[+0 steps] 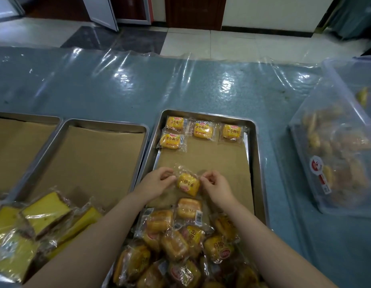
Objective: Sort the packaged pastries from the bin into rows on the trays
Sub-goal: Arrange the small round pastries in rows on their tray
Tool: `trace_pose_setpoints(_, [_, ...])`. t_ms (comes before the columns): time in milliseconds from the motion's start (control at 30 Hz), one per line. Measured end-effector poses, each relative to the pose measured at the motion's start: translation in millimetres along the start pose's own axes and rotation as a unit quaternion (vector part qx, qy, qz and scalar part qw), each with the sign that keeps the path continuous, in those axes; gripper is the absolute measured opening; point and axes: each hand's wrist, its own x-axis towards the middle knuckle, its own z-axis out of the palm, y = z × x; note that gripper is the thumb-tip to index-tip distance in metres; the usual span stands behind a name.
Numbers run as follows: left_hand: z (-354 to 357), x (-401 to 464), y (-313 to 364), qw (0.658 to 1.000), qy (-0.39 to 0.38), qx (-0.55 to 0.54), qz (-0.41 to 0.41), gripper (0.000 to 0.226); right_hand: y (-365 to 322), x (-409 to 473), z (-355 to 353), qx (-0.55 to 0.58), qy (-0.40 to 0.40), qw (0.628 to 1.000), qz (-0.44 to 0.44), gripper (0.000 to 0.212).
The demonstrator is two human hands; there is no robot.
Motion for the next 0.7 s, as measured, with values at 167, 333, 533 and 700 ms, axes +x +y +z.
trace_pose_setpoints(167, [9,-5,3,0.999,0.009,0.044,0.018,0.044,9,5,-15,-0.095,0.07,0.988,0.101,0.025])
trace_pose_setpoints(333, [31,-12,20,0.99,-0.035,0.113,0.076,0.042,-4,-7,-25,-0.228,-0.024,0.97,0.083,0.033])
trace_pose_setpoints(533, [43,-3,33,0.962,-0.058,0.244,0.106,0.05,-21,-26,-33,-0.251,-0.227,0.941,0.018,0.039])
trace_pose_setpoints(700, [39,13,37,0.913,-0.036,0.378,0.147,0.057,-12,-10,-44,-0.292,-0.027,0.94,-0.173,0.024])
